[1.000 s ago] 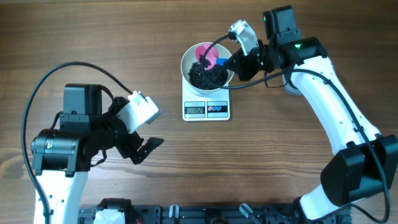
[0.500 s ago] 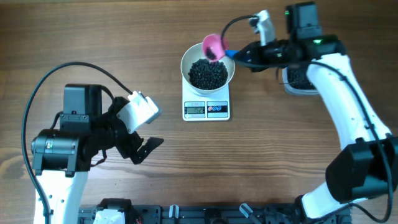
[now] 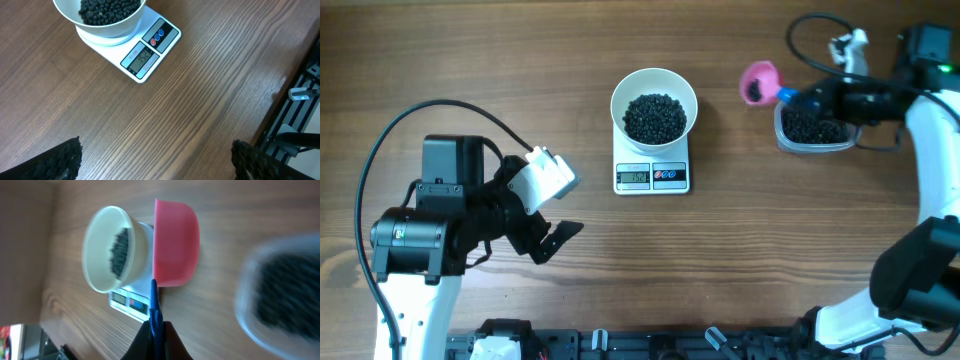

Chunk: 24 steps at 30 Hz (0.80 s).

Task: Scoop item into bowl and weigh 150g on scale
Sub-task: 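Carry the scoop right from the bowl to the bean tub, then dip the scoop into the black beans in the tub, right gripper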

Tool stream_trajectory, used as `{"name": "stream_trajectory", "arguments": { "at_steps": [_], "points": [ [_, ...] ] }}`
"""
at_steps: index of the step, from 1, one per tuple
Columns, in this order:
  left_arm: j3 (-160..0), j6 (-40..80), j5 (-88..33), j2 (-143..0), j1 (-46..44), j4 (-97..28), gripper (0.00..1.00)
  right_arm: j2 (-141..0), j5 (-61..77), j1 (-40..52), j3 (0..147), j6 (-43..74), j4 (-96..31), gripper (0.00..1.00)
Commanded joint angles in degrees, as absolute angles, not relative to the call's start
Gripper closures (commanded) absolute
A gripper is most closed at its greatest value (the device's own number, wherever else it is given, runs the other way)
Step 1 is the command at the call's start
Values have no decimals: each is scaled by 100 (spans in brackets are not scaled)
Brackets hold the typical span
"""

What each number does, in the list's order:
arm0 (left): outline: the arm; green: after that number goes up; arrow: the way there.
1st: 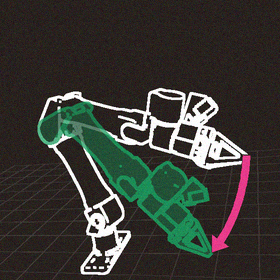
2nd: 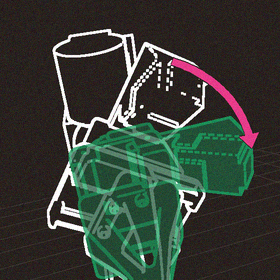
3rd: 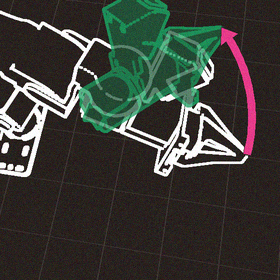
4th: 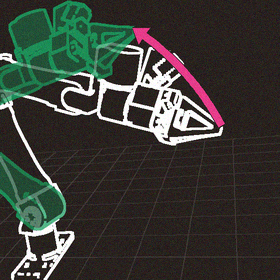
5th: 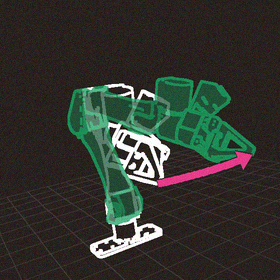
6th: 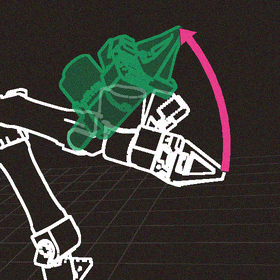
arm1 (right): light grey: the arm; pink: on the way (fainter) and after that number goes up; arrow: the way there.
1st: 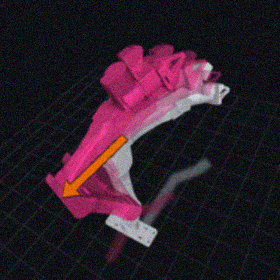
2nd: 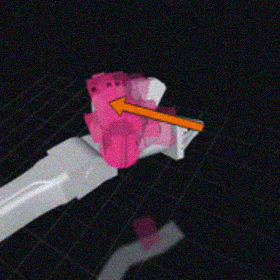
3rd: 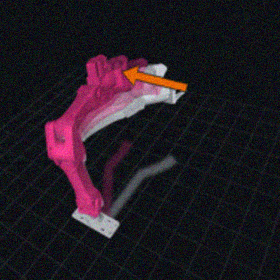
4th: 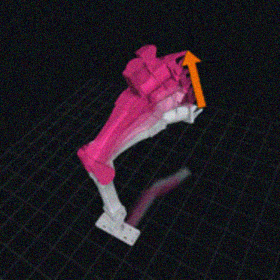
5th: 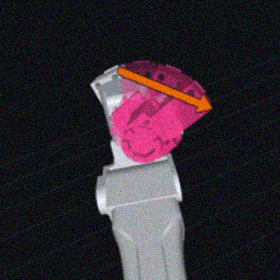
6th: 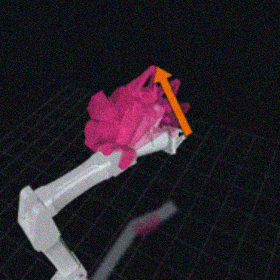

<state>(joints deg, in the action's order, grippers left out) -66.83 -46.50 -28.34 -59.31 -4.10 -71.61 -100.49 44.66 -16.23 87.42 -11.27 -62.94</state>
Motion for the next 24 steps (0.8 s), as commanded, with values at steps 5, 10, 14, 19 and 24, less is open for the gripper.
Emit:
{"name": "stream_trajectory", "arguments": {
  "at_steps": [5,10,14,19,24],
  "points": [
    [-6790,-4779,-2838,-5922,-434,-7142,0,-9824,2943,-2257,8818,-1503,-6672,96],
    [-6790,-4779,-2838,-5922,-434,-7142,0,-9824,1789,-2196,8818,-1498,-6541,96],
    [-6790,-4779,-2838,-5922,-434,-7142,0,-9824,1511,-2021,8818,-1494,-6438,95],
    [-6790,-4779,-2838,-5922,-434,-7140,0,-9824,255,-1610,8818,-1479,-6364,96],
    [-6790,-4779,-2838,-5922,-434,-7142,0,-9723,-663,-1122,8818,-1483,-6237,96]
  ]
}}
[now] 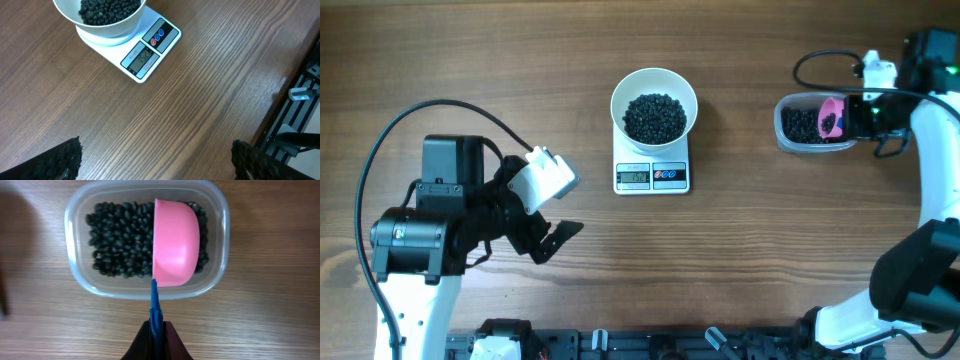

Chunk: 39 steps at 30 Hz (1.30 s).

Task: Scoop item into bowl and weigh 150g on scale
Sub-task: 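Dip the scoop into the black beans in the tub, right gripper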

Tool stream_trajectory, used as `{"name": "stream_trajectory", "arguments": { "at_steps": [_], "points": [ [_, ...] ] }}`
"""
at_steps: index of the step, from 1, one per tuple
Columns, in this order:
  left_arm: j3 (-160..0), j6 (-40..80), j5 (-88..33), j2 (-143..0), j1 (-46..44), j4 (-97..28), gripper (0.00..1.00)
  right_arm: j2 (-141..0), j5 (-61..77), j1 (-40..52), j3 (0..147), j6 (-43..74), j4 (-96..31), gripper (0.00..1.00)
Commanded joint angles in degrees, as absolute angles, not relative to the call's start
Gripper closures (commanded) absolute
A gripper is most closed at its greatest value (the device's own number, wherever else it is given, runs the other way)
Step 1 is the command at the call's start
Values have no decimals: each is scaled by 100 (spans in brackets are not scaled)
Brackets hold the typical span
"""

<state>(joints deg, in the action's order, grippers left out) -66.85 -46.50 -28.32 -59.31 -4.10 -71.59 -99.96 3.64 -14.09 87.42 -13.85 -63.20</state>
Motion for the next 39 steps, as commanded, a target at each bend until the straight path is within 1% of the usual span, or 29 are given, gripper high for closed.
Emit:
{"name": "stream_trajectory", "arguments": {
  "at_steps": [1,6,11,17,20,25,29,34,37,39],
  "points": [
    [-6790,-4779,-2838,-5922,-434,-7142,0,-9692,-829,-1037,8818,-1490,-6208,96],
    [-6790,-4779,-2838,-5922,-434,-7142,0,-9537,-1573,-648,8818,-1538,-6173,96],
    [-6790,-4779,-2838,-5922,-434,-7142,0,-9502,-1979,-405,8818,-1804,-6202,96],
    [-6790,-4779,-2838,-5922,-434,-7142,0,-9502,-2014,-355,8818,-1964,-6202,96],
    [-6790,-4779,-2838,-5922,-434,-7142,0,-9502,-2012,-355,8818,-2244,-6198,96],
    [-6790,-4779,-2838,-5922,-434,-7142,0,-9502,-1970,-355,8818,-2246,-6114,96],
    [-6790,-4779,-2838,-5922,-434,-7140,0,-9435,-906,-355,8888,-2248,-6010,96],
    [-6790,-4779,-2838,-5922,-434,-7142,0,-9406,1850,-353,9550,-2257,-5782,96],
    [-6790,-4779,-2838,-5922,-434,-7142,0,-9408,3389,-353,9675,-2255,-5105,96],
    [-6790,-4779,-2838,-5922,-434,-7142,0,-9465,3566,-316,9673,-2255,-4875,96]
  ]
}}
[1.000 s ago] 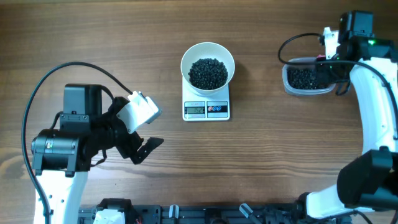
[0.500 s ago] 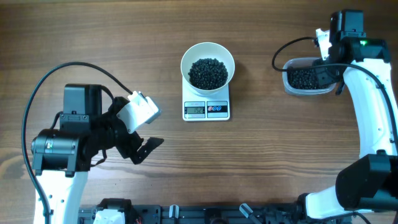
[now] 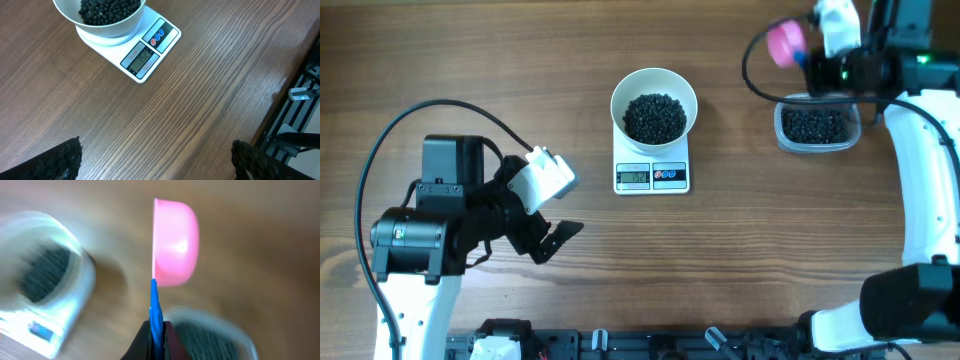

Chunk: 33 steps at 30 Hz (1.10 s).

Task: Scoop item into bowl and weigh 150g on scale
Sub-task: 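Dip the scoop into the black beans in the tub, right gripper, then lift the filled scoop and carry it left over the white bowl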

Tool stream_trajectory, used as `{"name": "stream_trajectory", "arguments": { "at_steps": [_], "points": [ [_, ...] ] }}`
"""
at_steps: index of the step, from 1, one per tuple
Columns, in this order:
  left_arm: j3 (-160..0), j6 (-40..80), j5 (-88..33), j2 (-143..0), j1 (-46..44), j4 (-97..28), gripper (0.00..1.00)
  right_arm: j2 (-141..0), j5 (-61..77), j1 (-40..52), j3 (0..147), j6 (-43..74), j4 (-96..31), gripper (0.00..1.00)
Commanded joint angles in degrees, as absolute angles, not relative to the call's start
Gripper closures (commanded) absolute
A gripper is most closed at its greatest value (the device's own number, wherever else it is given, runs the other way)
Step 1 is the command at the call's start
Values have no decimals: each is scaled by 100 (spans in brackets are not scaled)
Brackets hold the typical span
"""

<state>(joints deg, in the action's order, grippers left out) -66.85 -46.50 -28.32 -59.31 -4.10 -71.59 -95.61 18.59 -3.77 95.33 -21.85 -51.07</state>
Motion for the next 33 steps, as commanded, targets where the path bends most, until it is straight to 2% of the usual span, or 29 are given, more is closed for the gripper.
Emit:
{"name": "stream_trajectory", "arguments": {
  "at_steps": [1,10,18,23,33],
  "points": [
    [-6790,-4779,-2838,-5922,-434,-7142,0,-9491,3568,-285,9673,-2261,-4842,96],
    [-6790,-4779,-2838,-5922,-434,-7142,0,-9758,3361,823,9664,-2707,-5205,96],
    [-6790,-4779,-2838,-5922,-434,-7142,0,-9837,1688,1734,9303,-3411,-5358,96],
    [-6790,-4779,-2838,-5922,-434,-7142,0,-9981,893,1944,9008,-3815,-5015,96],
    [-6790,-4779,-2838,-5922,-434,-7142,0,-10379,851,2091,9002,-4375,-4545,96]
  ]
}}
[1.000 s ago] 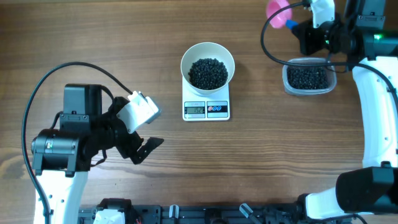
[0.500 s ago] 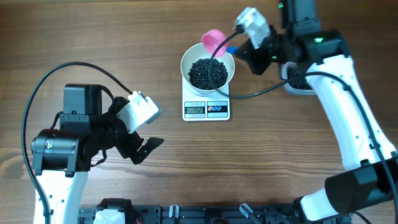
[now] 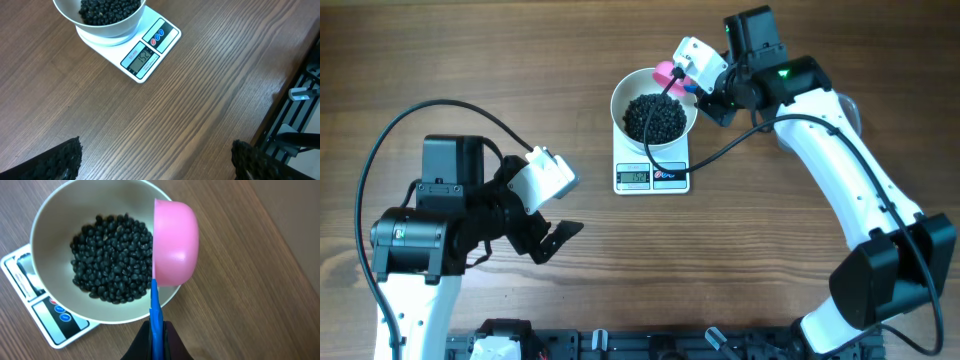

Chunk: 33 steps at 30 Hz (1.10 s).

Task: Scoop item into bowl and weigh 150g on scale
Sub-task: 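Lift the filled scoop and carry it left over the white bowl, then tilt the scoop with the right gripper to pour beans into the bowl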

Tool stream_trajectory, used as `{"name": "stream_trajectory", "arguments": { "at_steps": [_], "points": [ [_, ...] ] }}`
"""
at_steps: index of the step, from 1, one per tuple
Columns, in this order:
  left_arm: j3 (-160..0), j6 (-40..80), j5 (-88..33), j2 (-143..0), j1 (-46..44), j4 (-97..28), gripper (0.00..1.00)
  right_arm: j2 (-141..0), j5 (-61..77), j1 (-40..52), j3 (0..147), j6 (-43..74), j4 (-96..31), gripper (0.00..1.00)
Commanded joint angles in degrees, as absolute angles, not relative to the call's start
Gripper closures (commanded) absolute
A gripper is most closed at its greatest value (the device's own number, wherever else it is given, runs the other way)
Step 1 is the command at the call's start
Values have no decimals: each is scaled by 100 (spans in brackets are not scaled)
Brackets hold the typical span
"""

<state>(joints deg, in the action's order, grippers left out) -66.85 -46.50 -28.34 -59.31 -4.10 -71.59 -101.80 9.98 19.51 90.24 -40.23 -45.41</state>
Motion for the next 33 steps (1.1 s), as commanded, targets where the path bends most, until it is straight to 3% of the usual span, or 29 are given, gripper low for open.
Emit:
{"name": "stream_trajectory", "arguments": {
  "at_steps": [1,33],
  "points": [
    [-6790,-4779,-2838,-5922,-434,-7142,1,-10396,856,2128,8997,-4377,-4539,96],
    [-6790,-4779,-2838,-5922,-434,-7142,0,-10600,648,2342,8956,-4346,-4910,96]
  ]
}}
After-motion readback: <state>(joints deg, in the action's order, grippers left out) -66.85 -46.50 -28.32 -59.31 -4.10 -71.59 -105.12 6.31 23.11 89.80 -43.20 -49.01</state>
